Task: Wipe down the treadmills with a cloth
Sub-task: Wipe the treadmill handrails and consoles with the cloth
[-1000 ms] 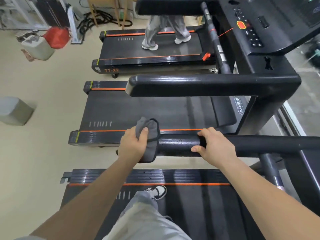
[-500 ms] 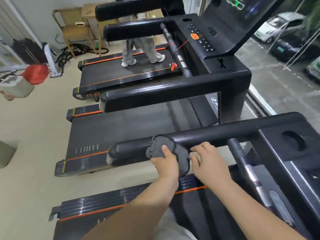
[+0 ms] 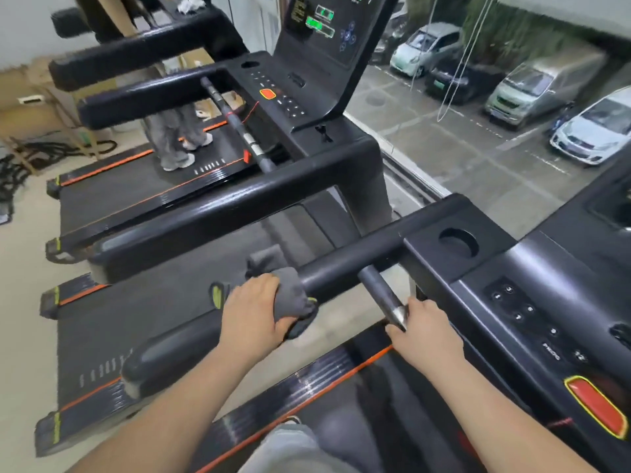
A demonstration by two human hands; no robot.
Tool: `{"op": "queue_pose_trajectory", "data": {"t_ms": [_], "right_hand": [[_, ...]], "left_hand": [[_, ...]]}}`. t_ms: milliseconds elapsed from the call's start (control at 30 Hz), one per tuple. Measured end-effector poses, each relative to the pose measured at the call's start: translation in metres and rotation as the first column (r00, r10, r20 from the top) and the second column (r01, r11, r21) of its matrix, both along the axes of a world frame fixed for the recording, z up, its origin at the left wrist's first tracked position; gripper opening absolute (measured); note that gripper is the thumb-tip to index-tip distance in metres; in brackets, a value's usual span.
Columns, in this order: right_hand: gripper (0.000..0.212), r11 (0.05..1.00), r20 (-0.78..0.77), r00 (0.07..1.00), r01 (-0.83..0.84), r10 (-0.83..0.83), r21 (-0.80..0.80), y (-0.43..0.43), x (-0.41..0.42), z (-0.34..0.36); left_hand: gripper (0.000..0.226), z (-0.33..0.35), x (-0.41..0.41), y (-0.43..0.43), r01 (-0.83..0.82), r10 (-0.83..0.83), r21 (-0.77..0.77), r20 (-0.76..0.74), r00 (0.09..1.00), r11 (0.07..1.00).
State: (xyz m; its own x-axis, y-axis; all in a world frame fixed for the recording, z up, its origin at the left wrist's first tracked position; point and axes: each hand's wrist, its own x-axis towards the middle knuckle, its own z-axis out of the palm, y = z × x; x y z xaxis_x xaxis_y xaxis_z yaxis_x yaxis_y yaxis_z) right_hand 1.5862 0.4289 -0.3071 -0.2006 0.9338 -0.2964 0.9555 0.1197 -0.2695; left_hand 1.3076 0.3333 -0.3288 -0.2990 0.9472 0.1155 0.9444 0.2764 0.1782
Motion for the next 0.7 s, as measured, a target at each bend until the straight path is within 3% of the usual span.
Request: {"op": "queue_pose_trajectory", "data": {"t_ms": [100, 300, 400, 567, 633, 700], "right_hand": [[0.036, 0.989, 0.092, 0.993, 0.079, -0.068, -0.124, 0.006, 0.006, -0.002], [0.029, 0.983, 0.190, 0.978, 0.109, -0.080, -0.149, 0.017, -0.007, -0.003], [0.030, 0.975, 0.204, 0.974, 0.139, -0.102, -0.173, 0.024, -0.012, 0.000], [0.024, 0.956, 0.186, 0.966, 0.214, -0.177, -0.202, 0.024, -0.013, 0.003], [0.026, 0.952, 0.164, 0.966, 0.233, -0.202, -0.198, 0.022, -0.009, 0.004], [0.033, 0.945, 0.142, 0.964, 0.250, -0.223, -0.209, 0.018, -0.005, 0.006]], "left_hand": [[0.060, -0.016, -0.001, 0.012, -0.004, -0.003, -0.083, -0.085, 0.996, 0.997], [0.085, -0.020, 0.006, 0.054, 0.081, -0.100, -0.146, -0.124, 0.987, 0.986], [0.084, -0.016, 0.020, 0.097, 0.146, -0.159, -0.201, -0.051, 0.986, 0.969], [0.066, -0.013, 0.050, 0.158, 0.304, -0.301, -0.161, 0.044, 0.953, 0.939], [0.057, -0.015, 0.049, 0.160, 0.362, -0.349, -0.079, 0.145, 0.926, 0.929], [0.052, -0.018, 0.041, 0.153, 0.433, -0.432, 0.075, 0.325, 0.841, 0.898]]}}
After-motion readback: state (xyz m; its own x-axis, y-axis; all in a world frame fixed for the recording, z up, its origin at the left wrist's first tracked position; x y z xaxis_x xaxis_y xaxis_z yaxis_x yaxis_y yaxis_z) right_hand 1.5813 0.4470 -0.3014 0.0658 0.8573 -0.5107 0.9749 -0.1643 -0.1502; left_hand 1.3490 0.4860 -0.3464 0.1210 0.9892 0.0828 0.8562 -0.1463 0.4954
